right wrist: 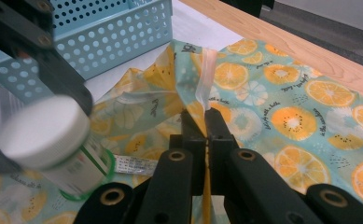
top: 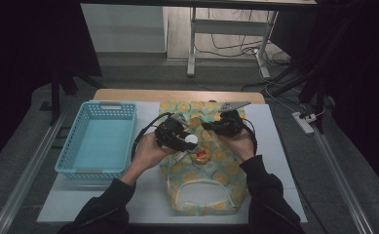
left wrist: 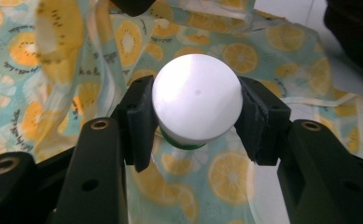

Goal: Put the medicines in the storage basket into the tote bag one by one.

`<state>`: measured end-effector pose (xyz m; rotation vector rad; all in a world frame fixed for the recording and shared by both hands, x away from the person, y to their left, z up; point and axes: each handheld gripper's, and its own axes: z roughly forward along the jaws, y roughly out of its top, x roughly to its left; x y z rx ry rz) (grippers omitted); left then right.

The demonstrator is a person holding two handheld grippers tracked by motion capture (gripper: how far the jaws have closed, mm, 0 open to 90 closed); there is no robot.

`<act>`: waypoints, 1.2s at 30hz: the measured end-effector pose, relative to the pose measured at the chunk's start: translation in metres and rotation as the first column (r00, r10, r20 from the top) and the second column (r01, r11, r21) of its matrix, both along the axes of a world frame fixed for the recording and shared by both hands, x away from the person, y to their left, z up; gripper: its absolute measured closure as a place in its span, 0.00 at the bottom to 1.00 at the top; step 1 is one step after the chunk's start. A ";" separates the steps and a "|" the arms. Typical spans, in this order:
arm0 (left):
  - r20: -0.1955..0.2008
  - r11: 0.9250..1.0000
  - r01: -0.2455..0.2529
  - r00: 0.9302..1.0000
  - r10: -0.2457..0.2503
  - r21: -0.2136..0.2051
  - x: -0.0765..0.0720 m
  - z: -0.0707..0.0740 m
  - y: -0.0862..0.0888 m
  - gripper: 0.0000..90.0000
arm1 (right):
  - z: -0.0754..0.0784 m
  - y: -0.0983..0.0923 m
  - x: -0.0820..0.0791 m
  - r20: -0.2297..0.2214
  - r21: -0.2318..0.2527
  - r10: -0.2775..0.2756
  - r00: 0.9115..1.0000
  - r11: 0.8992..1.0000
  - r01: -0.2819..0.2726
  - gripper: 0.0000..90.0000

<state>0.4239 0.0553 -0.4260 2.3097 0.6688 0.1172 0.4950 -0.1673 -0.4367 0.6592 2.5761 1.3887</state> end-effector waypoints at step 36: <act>-0.002 0.997 -0.028 1.000 0.029 0.068 0.029 -0.045 -0.042 0.56 | -0.004 0.001 0.001 0.003 -0.020 0.000 1.000 1.000 0.000 1.00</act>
